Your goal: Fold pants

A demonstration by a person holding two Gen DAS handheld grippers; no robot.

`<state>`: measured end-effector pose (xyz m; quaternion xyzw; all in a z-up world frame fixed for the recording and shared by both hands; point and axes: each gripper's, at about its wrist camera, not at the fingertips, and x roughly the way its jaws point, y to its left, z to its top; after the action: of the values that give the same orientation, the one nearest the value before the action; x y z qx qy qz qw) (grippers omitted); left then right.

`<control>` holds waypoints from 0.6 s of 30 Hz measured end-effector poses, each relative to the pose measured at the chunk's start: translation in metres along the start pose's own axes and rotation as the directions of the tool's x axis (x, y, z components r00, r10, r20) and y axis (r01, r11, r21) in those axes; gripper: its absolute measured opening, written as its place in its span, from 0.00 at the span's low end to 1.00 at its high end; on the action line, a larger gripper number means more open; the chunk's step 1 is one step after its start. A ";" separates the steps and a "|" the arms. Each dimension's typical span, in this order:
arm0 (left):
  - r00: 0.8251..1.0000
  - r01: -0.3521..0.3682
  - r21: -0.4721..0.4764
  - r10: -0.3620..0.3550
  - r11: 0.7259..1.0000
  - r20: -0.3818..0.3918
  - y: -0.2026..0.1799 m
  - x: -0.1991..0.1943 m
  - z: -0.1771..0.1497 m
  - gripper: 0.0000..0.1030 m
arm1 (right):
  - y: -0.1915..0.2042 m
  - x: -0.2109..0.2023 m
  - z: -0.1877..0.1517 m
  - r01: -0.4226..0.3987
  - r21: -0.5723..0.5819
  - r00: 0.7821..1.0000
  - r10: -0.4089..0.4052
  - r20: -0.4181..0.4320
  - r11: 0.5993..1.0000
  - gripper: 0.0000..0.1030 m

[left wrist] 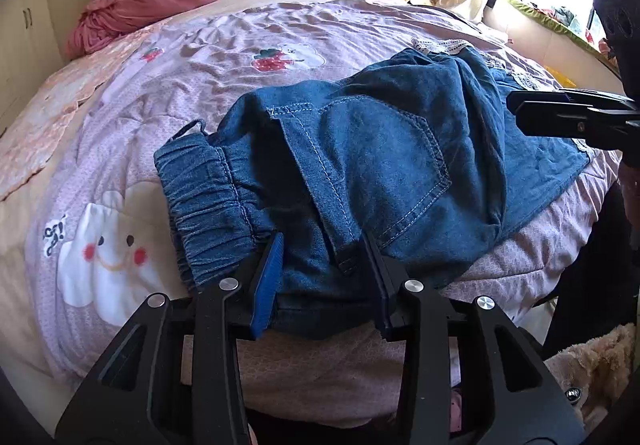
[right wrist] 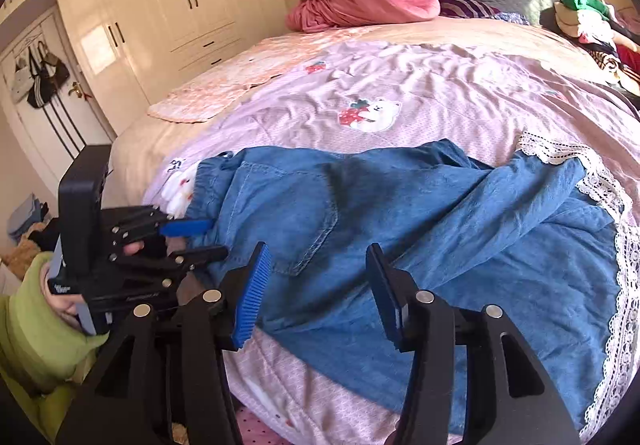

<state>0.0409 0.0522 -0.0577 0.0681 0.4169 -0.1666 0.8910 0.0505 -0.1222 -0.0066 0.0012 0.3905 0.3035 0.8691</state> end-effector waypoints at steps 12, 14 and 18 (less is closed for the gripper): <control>0.999 0.030 -0.034 -0.029 0.999 0.024 0.003 0.002 0.003 0.33 | -0.020 0.069 -0.015 0.059 0.106 0.983 -0.040 -0.181 0.993 0.56; 0.998 0.044 -0.038 -0.042 0.998 0.042 0.002 -0.002 0.005 0.38 | -0.021 0.062 -0.015 0.039 0.119 0.988 -0.020 -0.154 0.992 0.55; 0.993 0.081 -0.054 -0.076 0.995 0.091 -0.003 -0.023 0.012 0.47 | -0.024 0.030 -0.012 -0.016 0.155 0.998 0.026 -0.060 0.988 0.56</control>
<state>0.0349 0.0522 -0.0322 0.0187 0.3838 -0.1924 0.9030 0.0701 -0.1284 -0.0410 0.0633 0.4396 0.2813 0.8507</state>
